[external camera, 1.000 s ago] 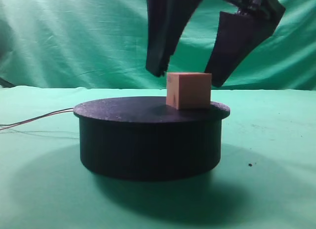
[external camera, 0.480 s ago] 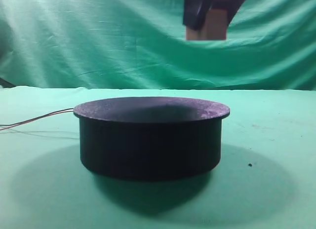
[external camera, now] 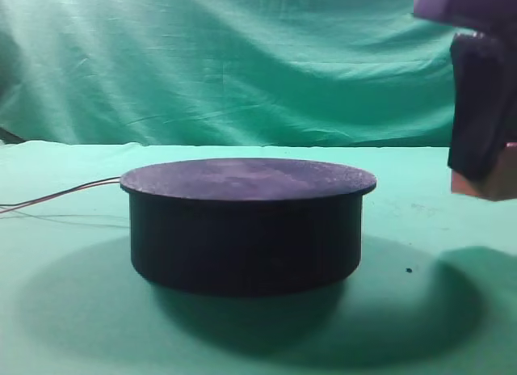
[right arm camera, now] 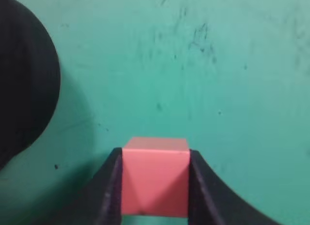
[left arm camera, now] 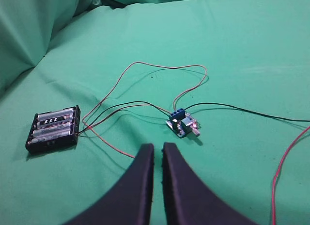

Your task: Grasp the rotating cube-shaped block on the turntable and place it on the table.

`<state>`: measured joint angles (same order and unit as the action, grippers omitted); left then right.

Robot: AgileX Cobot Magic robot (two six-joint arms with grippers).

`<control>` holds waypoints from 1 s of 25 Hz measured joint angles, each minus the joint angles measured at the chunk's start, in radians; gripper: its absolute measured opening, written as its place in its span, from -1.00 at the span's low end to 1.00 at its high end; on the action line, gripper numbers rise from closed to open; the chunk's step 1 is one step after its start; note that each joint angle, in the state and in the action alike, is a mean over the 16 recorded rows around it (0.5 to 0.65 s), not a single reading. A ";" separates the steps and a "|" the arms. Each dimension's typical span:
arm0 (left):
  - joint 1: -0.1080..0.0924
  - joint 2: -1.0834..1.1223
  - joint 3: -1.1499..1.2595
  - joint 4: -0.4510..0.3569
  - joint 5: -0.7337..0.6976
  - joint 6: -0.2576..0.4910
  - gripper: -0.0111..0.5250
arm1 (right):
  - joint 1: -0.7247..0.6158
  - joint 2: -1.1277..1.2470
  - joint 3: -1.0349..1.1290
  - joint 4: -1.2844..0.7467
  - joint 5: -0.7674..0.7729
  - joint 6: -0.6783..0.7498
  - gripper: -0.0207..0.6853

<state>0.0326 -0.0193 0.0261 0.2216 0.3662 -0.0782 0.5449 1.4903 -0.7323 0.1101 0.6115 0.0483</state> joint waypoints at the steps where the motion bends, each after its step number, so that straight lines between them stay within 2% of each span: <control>1: 0.000 0.000 0.000 0.000 0.000 0.000 -0.96 | 0.000 -0.002 -0.004 0.002 0.005 0.003 0.29; 4: 0.000 0.000 0.000 0.000 0.000 0.000 -0.96 | 0.000 -0.020 -0.026 -0.004 0.037 0.015 0.37; 7: 0.000 0.000 0.000 0.000 0.000 0.000 -0.96 | 0.000 -0.065 -0.054 -0.028 0.098 0.033 0.31; 9: 0.000 0.000 0.000 0.000 0.000 0.000 -0.96 | 0.000 -0.112 -0.073 -0.048 0.151 0.048 0.17; 15: 0.000 0.000 0.000 0.000 0.000 0.000 -0.96 | 0.000 -0.305 -0.112 -0.110 0.332 0.107 -0.46; 19: 0.000 0.000 0.000 0.000 0.000 0.000 -0.96 | 0.000 -0.465 -0.089 -0.137 0.425 0.156 -0.79; 22: 0.000 0.000 0.000 0.000 0.000 0.000 -0.96 | 0.000 -0.589 -0.053 -0.143 0.465 0.190 -0.92; 25: 0.000 0.000 0.000 0.000 0.000 0.000 -0.96 | 0.000 -0.699 -0.014 -0.140 0.474 0.220 -0.94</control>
<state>0.0326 -0.0193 0.0261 0.2216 0.3662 -0.0782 0.5449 0.7910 -0.7460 -0.0303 1.0858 0.2687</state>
